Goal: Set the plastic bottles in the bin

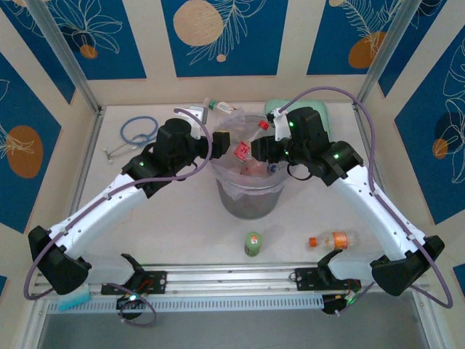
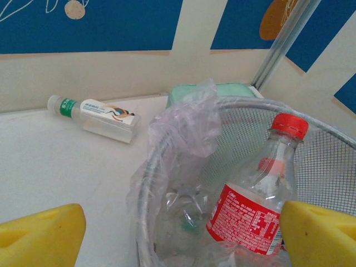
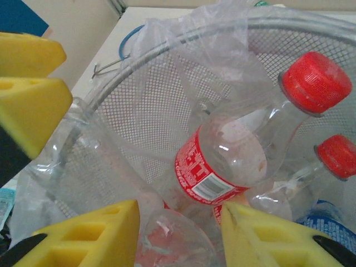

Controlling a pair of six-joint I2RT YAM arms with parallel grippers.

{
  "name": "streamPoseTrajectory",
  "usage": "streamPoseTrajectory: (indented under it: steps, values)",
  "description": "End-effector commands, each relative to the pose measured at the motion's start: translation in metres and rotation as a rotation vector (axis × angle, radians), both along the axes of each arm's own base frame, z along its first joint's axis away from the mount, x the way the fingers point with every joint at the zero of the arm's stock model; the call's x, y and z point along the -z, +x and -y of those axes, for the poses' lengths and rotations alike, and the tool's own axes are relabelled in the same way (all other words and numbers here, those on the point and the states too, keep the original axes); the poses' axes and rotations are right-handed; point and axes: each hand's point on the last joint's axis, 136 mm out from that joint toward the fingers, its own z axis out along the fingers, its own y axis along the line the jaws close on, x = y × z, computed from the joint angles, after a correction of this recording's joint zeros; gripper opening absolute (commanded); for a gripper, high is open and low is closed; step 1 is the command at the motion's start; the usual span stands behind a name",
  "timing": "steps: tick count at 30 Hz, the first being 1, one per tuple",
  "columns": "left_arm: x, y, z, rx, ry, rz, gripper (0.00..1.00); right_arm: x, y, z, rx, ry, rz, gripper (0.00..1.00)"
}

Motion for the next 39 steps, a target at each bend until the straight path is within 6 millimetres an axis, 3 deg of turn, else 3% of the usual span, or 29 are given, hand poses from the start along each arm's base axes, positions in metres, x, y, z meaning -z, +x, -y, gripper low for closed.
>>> streamPoseTrajectory:
  steps: [1, 3, 6, 12, 17, 20, 27, 32, 36, 39]
  values:
    - [0.100, -0.032, -0.001, 0.110, 0.294, -0.236, 0.87, 0.084, -0.030, 0.022, -0.005, -0.233, -0.276, 0.43]
    - [0.097, -0.033, 0.006, 0.127, 0.292, -0.232, 0.85, 0.071, -0.025, 0.022, -0.001, -0.214, -0.245, 0.42]
    - [0.108, -0.039, 0.016, 0.154, 0.334, -0.247, 0.85, 0.069, -0.025, 0.021, -0.002, -0.212, -0.243, 0.42]
    - [0.138, -0.055, 0.019, 0.178, 0.393, -0.306, 0.82, 0.116, -0.036, 0.021, 0.009, -0.215, -0.346, 0.41]
    - [0.142, -0.062, 0.021, 0.202, 0.380, -0.319, 0.80, 0.137, -0.041, 0.016, 0.011, -0.188, -0.384, 0.40]
    - [0.114, -0.057, 0.025, 0.205, 0.348, -0.258, 0.80, 0.118, -0.036, 0.015, 0.004, -0.166, -0.340, 0.42]
    - [0.003, -0.047, 0.035, 0.226, 0.193, -0.030, 0.96, 0.031, -0.012, 0.012, -0.015, -0.060, -0.160, 0.54]
    - [-0.062, -0.045, 0.026, 0.213, 0.092, 0.100, 1.00, -0.010, 0.002, 0.011, -0.022, -0.031, -0.071, 0.63]
    - [-0.091, -0.041, 0.006, 0.168, 0.030, 0.151, 1.00, -0.032, 0.008, 0.017, -0.006, -0.022, -0.017, 0.70]
    - [-0.097, -0.024, -0.023, 0.078, -0.050, 0.139, 1.00, -0.049, 0.009, 0.024, 0.007, -0.005, 0.024, 0.74]
